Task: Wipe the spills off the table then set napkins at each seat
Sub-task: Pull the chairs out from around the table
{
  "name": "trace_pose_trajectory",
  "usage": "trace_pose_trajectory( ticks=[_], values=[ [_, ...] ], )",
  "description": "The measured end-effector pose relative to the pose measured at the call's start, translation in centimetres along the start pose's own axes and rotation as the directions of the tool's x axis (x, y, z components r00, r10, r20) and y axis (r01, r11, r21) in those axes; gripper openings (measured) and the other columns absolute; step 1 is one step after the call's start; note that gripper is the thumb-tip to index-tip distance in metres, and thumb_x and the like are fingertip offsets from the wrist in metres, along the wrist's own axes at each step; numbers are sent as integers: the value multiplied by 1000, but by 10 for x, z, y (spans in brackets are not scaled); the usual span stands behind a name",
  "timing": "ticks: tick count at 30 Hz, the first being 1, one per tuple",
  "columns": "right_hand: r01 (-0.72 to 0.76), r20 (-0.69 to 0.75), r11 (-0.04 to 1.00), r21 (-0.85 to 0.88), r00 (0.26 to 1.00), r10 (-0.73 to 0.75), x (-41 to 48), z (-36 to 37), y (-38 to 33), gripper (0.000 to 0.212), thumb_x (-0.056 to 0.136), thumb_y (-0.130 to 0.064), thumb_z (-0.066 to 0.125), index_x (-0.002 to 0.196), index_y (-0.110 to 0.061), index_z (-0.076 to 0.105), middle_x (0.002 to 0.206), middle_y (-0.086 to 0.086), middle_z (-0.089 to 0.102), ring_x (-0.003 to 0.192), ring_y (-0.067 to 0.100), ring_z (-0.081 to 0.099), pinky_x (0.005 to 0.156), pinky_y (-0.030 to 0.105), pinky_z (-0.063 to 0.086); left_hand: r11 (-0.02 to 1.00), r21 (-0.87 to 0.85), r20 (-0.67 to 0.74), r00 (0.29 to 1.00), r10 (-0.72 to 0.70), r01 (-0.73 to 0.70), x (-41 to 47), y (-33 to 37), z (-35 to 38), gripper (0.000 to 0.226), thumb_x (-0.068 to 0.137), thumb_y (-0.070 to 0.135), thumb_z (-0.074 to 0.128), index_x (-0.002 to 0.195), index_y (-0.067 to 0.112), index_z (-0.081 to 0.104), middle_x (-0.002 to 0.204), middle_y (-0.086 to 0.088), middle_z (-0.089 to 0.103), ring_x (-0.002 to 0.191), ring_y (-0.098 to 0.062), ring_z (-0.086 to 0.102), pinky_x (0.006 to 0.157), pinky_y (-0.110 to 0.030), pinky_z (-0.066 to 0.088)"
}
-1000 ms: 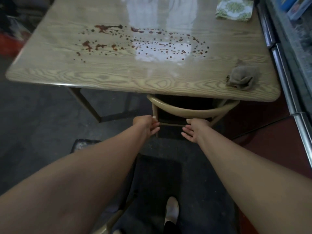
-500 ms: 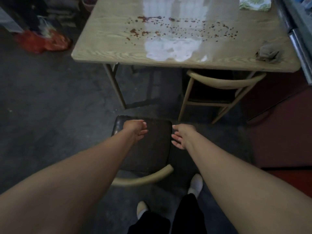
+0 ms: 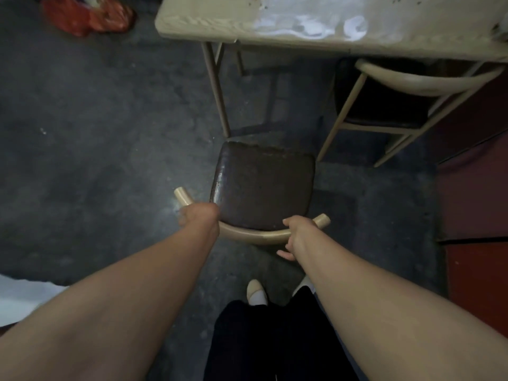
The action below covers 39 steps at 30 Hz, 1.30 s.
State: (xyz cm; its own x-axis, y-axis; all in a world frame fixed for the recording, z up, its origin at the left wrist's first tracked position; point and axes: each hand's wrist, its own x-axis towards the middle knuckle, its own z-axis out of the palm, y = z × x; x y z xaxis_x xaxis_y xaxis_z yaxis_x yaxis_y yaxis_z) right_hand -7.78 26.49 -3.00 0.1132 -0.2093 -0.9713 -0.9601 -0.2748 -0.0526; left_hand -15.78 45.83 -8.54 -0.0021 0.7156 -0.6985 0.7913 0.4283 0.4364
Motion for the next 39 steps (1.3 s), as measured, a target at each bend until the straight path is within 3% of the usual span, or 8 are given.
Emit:
trace_pose_trajectory(
  ticks=[4, 8, 13, 20, 23, 27, 33, 39],
  values=[
    [-10, 72, 999, 47, 997, 6, 17, 22, 9, 39, 93, -13, 59, 130, -9, 48, 138, 14, 45, 120, 37, 52, 80, 57, 51, 977, -172, 69, 990, -119, 129, -24, -5, 0, 38, 84, 11, 63, 120, 2, 54, 107, -8, 59, 101, -31, 62, 87, -52, 52],
    [20, 0, 990, 143, 1000, -20, 51, 35, 11, 41, 92, -6, 54, 133, -9, 50, 129, 17, 54, 102, 38, 60, 34, 50, 50, 947, -251, 151, 975, -164, 198, -11, -10, 7, 30, 92, 2, 53, 121, 5, 55, 115, -11, 63, 86, -29, 59, 47, -46, 49],
    [64, -42, 956, 286, 998, -54, 62, 38, -3, 52, 86, 5, 61, 134, -10, 46, 132, 14, 53, 113, 36, 53, 25, 52, 43, 949, -278, 98, 987, -125, 148, -5, 1, 6, 35, 87, -4, 56, 121, 0, 55, 115, -20, 64, 84, -32, 62, 31, -42, 48],
    [170, -85, 930, 325, 985, -151, 44, 38, -55, 63, 82, 9, 64, 138, -10, 43, 132, 12, 53, 117, 33, 52, 55, 58, 53, 933, -339, 165, 984, -64, 118, -12, 52, 22, 36, 88, 2, 62, 122, -2, 53, 103, -19, 61, 72, -32, 62, 49, -51, 53],
    [216, -89, 919, 329, 976, -198, 42, 34, -82, 63, 82, 9, 64, 139, -11, 43, 129, 12, 56, 115, 32, 54, 50, 54, 52, 936, -335, 187, 981, -51, 112, -9, 76, 35, 36, 90, 3, 60, 124, -4, 52, 106, -20, 59, 84, -37, 64, 54, -51, 54],
    [252, -108, 916, 312, 967, -229, 42, 33, -111, 64, 84, 8, 63, 141, -11, 40, 126, 14, 58, 111, 32, 58, 49, 48, 53, 945, -301, 163, 983, -82, 128, 3, 100, 52, 33, 90, 5, 60, 122, -4, 54, 91, -19, 58, 46, -31, 57, 42, -42, 53],
    [245, -50, 908, 339, 969, -243, 24, 40, -178, 69, 84, 6, 67, 144, -9, 38, 126, 17, 55, 113, 35, 57, 75, 52, 59, 944, -320, 130, 991, -42, 82, 19, 159, 72, 30, 90, 10, 62, 116, -4, 56, 96, -19, 61, 57, -28, 57, 54, -45, 56],
    [265, -39, 917, 298, 963, -266, 16, 54, -250, 65, 85, 1, 68, 143, -8, 39, 127, 18, 55, 110, 35, 59, 75, 44, 60, 932, -355, 147, 989, -16, 68, 36, 228, 92, 31, 93, 6, 57, 121, -7, 55, 100, -19, 60, 73, -33, 61, 54, -48, 55]
  ],
)
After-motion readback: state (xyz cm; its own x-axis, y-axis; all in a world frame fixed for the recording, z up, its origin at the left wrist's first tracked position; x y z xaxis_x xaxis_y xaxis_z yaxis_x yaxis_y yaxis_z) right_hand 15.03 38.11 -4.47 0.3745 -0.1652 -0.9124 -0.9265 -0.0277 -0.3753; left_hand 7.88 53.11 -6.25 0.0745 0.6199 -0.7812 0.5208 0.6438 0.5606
